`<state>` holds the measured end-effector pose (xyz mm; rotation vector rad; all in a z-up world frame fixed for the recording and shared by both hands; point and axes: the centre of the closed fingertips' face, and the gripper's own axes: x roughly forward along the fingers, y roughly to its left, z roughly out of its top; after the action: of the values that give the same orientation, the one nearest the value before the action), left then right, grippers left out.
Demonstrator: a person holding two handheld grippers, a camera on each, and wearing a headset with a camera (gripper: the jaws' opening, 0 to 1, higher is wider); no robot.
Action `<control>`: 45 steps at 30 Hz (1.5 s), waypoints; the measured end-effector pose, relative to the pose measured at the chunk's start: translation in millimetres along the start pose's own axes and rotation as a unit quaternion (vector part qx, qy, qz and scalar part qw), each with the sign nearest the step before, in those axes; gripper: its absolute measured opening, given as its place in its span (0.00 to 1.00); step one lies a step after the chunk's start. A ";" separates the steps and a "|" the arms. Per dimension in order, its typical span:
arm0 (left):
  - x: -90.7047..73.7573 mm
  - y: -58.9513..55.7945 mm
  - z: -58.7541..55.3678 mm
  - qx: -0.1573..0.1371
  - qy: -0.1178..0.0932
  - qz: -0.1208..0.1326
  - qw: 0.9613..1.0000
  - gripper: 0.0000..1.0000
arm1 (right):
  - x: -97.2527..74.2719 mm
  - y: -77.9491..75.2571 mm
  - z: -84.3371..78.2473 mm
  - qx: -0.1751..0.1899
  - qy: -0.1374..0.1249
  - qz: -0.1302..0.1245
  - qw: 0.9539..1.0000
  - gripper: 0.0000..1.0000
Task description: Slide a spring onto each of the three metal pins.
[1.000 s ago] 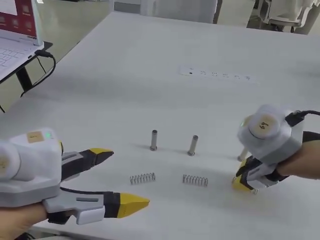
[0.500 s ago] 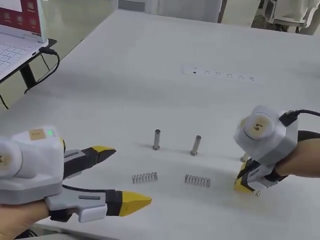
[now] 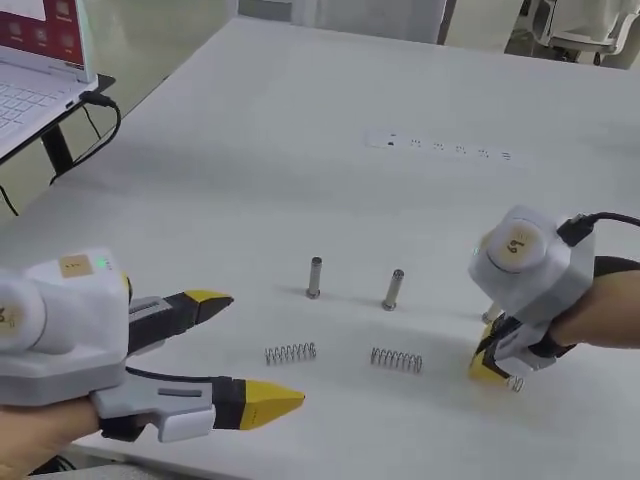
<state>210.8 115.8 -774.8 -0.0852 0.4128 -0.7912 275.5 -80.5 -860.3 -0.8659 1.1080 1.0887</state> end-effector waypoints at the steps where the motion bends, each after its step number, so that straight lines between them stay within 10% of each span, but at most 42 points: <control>1: 0.0 0.1 0.0 0.000 0.000 0.000 1.000 0.80 | -0.1 -0.2 0.6 0.000 -0.002 -0.001 1.000 0.09; 45: 0.0 -2.6 -4.0 0.011 0.015 -0.005 1.000 0.79 | -38.7 -10.8 12.6 0.059 -0.112 -0.049 0.991 0.09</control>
<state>207.5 114.2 -777.9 -0.0560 0.4320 -0.8074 286.0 -80.6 -819.6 -0.6797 0.9237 1.0022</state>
